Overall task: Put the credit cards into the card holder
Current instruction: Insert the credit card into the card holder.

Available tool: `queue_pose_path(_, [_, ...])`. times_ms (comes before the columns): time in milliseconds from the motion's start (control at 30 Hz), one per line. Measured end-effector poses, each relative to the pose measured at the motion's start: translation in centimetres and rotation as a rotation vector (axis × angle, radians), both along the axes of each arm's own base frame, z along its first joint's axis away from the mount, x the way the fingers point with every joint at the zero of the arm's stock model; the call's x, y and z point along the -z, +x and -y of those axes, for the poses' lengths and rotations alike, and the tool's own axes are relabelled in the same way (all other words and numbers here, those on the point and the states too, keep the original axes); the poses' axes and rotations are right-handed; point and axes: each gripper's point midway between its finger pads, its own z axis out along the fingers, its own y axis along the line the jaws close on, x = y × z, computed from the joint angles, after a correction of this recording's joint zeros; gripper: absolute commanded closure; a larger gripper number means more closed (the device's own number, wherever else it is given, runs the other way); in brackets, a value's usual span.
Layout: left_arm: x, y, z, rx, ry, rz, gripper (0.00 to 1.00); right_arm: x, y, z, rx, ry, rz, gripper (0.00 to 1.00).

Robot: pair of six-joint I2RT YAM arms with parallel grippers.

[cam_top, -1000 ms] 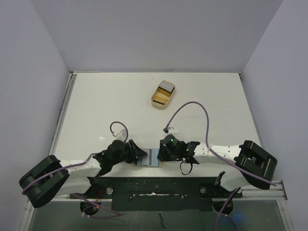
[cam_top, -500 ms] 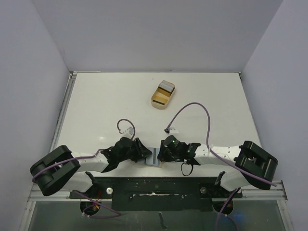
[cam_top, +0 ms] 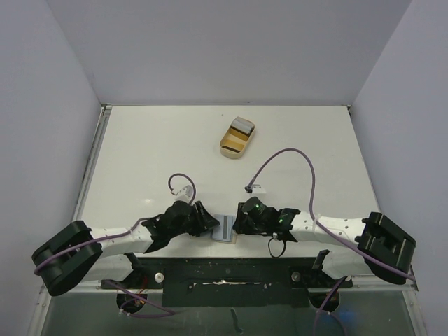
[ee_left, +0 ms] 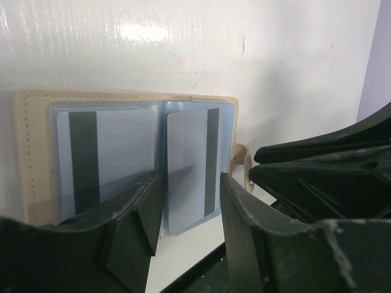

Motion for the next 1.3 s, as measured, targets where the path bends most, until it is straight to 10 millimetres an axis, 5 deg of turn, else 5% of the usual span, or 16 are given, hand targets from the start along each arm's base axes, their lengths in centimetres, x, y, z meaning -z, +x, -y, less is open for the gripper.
queue_pose_path(200, [0.7,-0.1,0.0,0.012,0.02,-0.007,0.61,0.7,0.0,0.3,0.004,-0.023,-0.008,0.74])
queue_pose_path(400, [1.1,-0.1,0.6,0.034,0.009,-0.008,0.77,1.8,0.0,0.0,-0.005,-0.036,-0.021,0.78])
queue_pose_path(567, [1.2,0.0,0.7,0.051,0.028,0.003,0.78,1.9,0.1,-0.2,-0.027,-0.042,-0.014,0.78])
queue_pose_path(933, [0.6,0.3,-0.8,0.044,0.146,0.047,0.62,1.8,1.2,-2.6,-0.097,-0.003,0.041,0.77])
queue_pose_path(1300, [0.2,0.0,-2.4,0.001,0.164,0.039,0.58,1.7,2.1,-4.5,-0.15,0.003,0.063,0.77])
